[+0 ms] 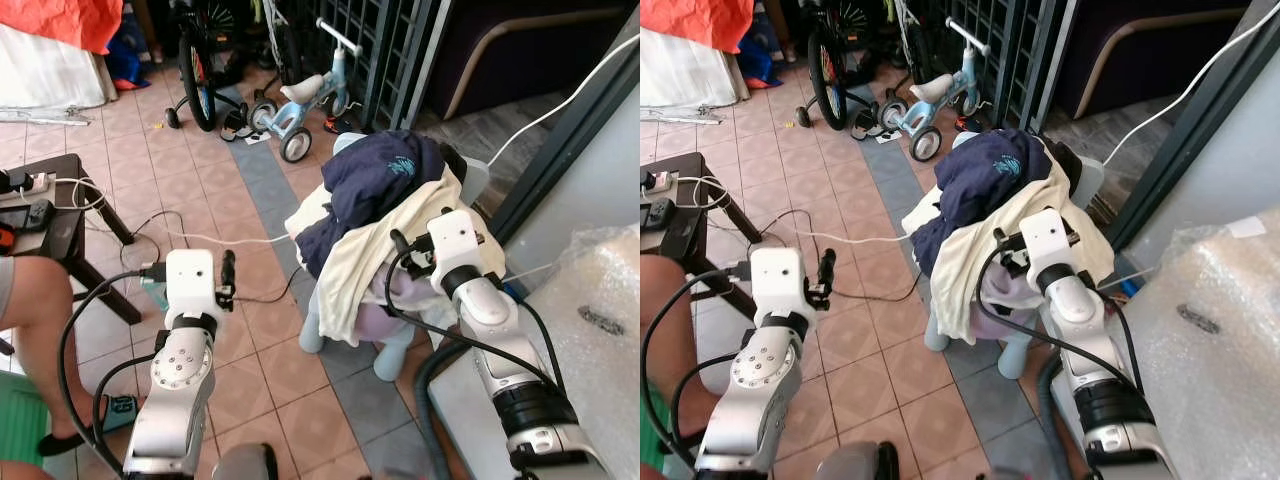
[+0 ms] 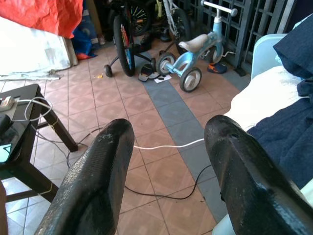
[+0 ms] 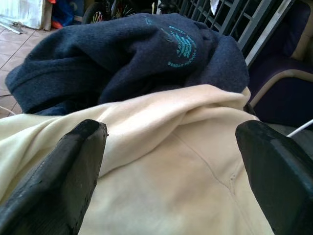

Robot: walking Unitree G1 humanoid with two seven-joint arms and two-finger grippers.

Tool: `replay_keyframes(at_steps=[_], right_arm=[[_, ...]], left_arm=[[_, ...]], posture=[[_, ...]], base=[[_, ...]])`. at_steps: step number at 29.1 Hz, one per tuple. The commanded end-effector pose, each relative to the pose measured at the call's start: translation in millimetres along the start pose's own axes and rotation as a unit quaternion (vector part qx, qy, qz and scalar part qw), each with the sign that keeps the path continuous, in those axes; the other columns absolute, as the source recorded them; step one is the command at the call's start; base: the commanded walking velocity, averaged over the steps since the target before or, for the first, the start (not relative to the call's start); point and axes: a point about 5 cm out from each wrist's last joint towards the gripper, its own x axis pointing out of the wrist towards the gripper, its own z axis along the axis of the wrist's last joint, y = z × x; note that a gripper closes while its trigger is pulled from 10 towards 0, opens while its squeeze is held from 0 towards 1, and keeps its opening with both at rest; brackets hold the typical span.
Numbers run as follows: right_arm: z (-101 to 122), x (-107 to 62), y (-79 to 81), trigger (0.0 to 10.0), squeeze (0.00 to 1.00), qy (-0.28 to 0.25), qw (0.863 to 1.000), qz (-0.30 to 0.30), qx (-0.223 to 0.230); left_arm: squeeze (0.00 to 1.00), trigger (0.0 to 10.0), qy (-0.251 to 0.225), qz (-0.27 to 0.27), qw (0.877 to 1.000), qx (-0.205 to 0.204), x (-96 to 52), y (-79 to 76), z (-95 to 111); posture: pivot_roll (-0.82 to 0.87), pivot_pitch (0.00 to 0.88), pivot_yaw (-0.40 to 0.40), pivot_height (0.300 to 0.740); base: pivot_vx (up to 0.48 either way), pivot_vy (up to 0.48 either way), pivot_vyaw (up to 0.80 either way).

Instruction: Clothes washing

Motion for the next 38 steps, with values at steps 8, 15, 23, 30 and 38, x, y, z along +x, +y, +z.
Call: replay_keyframes(at_steps=[8, 15, 23, 30, 38], right_arm=[[-26, -6.9, -12.9, 10.0, 0.48, 0.09, 0.993, -0.06, 0.042], [-35, -15.1, 0.4, 10.0, 0.0, 0.126, 0.987, -0.042, 0.092], [-37, -42.2, 4.8, 10.0, 0.0, 0.122, 0.977, -0.109, 0.135], [-22, -45.0, -3.4, 10.0, 0.0, 0.081, 0.989, -0.049, 0.113], [-32, -43.3, 3.8, 2.8, 0.0, 0.138, 0.984, 0.053, 0.097]], left_arm=[[0.0, 10.0, 0.007, -0.013, 1.0, 0.0, -3.8, -3.6, -1], [0.0, 10.0, 0.026, -0.039, 0.999, 0.015, 1.8, -8.5, -3], [0.0, 10.0, 0.037, -0.102, 0.993, 0.047, 20.7, -20.5, -4], [0.0, 10.0, 0.029, -0.063, 0.997, 0.035, 19.7, -10.8, -2], [0.0, 10.0, 0.035, -0.033, 0.999, 0.02, 12.5, -8.6, -7]], posture=[[0.05, 0.083, 0.042, 0.74], [0.01, 0.063, 0.107, 0.74], [-0.1, 0.051, 0.215, 0.74], [-0.06, 0.062, 0.13, 0.74], [-0.01, 0.063, 0.067, 0.74]], base=[[0.335, 0.0, 0.0], [0.0, 0.0, 0.0], [0.0, 0.0, 0.0], [0.0, 0.0, 0.0], [0.0, 0.0, 0.0]])
